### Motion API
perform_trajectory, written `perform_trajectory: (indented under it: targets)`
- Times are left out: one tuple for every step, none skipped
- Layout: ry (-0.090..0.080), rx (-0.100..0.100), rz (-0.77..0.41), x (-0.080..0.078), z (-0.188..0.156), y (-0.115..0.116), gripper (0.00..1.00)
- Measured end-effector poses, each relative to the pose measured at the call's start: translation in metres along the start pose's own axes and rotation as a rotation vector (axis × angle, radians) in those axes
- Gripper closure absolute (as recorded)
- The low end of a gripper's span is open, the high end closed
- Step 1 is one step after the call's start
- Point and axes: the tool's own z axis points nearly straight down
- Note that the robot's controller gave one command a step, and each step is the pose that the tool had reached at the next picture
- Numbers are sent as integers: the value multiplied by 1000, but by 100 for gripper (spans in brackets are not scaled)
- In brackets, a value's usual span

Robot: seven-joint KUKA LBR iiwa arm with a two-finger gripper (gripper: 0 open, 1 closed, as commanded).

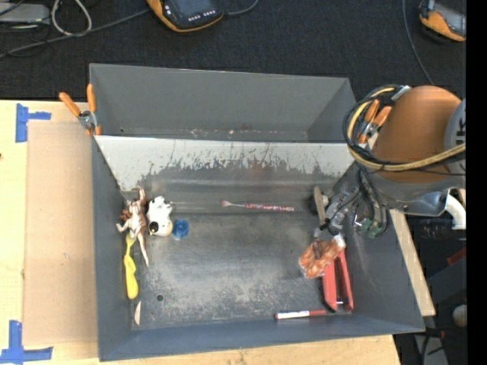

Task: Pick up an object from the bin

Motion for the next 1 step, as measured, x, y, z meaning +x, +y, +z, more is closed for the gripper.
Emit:
perform_trajectory:
  targets:
    - [8, 3, -2, 2, -34, 0, 100]
